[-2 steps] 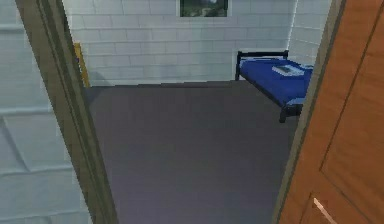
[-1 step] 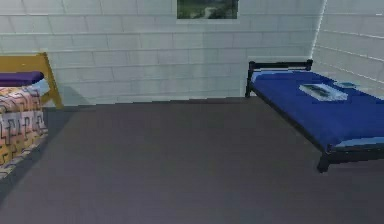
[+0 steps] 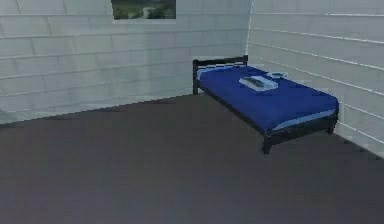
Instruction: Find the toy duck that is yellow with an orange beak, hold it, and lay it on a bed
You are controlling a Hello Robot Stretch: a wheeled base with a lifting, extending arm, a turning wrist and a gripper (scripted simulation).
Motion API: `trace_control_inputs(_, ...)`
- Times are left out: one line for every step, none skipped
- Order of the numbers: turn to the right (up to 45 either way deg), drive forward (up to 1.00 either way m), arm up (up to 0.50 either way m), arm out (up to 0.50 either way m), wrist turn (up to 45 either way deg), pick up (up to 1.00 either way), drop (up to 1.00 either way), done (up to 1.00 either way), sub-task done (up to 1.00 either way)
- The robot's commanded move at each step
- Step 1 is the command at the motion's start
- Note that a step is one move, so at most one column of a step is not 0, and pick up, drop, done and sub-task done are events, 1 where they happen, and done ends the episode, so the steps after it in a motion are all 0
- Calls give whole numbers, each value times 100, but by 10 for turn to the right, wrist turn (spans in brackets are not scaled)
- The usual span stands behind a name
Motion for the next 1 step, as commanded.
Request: trace_control_inputs(0,100,0,0,0,0,0,0,0)
